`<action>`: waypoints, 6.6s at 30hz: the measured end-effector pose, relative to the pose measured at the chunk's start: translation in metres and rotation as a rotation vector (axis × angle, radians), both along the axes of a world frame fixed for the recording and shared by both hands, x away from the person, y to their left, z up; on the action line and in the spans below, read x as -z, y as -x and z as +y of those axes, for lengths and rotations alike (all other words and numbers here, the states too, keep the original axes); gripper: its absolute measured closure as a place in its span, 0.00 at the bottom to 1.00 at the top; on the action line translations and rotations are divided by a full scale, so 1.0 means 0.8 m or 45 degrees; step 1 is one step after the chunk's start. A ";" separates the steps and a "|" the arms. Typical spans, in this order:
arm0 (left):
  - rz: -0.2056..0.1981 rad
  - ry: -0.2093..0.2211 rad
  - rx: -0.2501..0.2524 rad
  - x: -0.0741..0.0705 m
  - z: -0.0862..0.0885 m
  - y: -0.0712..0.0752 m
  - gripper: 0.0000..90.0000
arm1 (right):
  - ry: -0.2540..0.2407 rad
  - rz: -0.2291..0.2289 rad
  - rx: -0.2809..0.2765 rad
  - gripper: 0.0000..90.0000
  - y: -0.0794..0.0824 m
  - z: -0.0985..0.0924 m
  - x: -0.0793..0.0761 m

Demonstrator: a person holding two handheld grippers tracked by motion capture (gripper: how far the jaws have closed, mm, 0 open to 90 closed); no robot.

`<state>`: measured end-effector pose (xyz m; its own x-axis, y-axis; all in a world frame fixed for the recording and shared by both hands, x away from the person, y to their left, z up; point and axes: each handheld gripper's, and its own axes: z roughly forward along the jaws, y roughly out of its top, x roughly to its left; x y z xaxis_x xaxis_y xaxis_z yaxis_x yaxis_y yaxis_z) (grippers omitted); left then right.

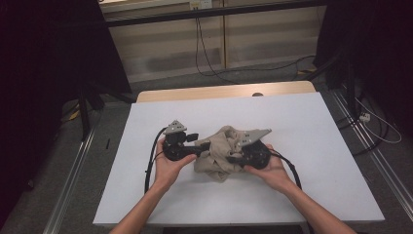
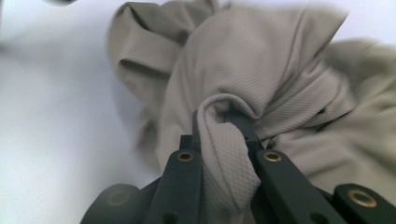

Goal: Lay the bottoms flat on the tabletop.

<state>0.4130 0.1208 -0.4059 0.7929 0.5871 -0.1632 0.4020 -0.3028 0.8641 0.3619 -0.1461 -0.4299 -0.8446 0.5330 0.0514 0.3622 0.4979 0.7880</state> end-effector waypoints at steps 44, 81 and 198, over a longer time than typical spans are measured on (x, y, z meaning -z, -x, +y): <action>0.032 -0.110 -0.019 0.031 0.003 0.022 0.44 | 0.190 0.004 0.182 1.00 -0.022 -0.029 0.022; -0.005 -0.152 -0.137 0.022 0.017 -0.021 0.26 | -0.005 0.004 0.481 0.60 -0.037 -0.122 -0.030; -0.075 0.115 -0.323 -0.066 0.039 -0.158 0.96 | -0.372 -0.188 0.636 0.95 -0.177 -0.132 -0.099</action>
